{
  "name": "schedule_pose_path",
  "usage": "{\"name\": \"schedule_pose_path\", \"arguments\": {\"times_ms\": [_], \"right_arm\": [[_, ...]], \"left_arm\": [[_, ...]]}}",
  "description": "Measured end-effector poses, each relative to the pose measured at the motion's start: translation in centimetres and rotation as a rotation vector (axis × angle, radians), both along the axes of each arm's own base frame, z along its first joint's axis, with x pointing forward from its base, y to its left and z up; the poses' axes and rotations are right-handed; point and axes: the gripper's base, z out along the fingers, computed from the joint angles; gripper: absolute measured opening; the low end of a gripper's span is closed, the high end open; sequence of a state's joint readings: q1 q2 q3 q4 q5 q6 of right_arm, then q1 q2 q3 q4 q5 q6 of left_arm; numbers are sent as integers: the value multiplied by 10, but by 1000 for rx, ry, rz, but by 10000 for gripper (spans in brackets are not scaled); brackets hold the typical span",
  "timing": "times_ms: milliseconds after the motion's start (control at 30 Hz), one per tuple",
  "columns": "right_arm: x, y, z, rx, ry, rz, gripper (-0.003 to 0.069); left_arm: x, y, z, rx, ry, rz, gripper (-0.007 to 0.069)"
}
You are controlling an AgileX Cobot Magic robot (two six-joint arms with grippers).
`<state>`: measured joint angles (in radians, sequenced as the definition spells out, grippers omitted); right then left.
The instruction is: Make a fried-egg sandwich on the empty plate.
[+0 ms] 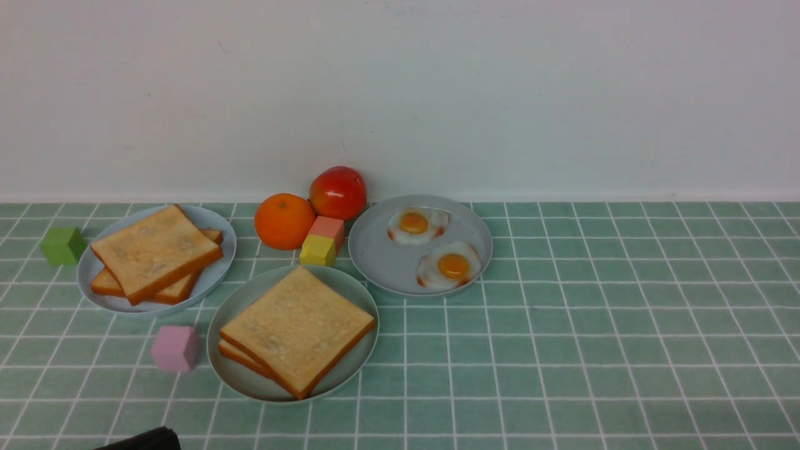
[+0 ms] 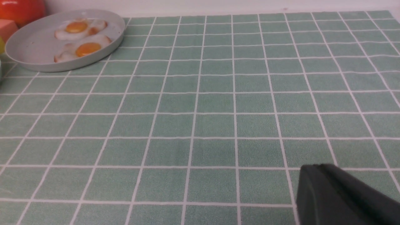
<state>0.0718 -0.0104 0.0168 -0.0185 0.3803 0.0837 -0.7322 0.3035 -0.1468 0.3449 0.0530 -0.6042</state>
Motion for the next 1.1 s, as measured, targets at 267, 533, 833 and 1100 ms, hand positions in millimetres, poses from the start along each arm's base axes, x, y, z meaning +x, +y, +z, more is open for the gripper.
{"name": "schedule_pose_path", "arguments": {"times_ms": [267,533,833,1100], "right_arm": [[0,0,0,0,0,0,-6],[0,0,0,0,0,0,-6],[0,0,0,0,0,0,-6],[0,0,0,-2,1,0,0]], "left_arm": [[0,0,0,4,-2,0,6],[0,13,7,-42,-73,128,7],[-8,50,-34,-79,-127,624,-13],[-11,52,-68,41,190,671,-13]]}}
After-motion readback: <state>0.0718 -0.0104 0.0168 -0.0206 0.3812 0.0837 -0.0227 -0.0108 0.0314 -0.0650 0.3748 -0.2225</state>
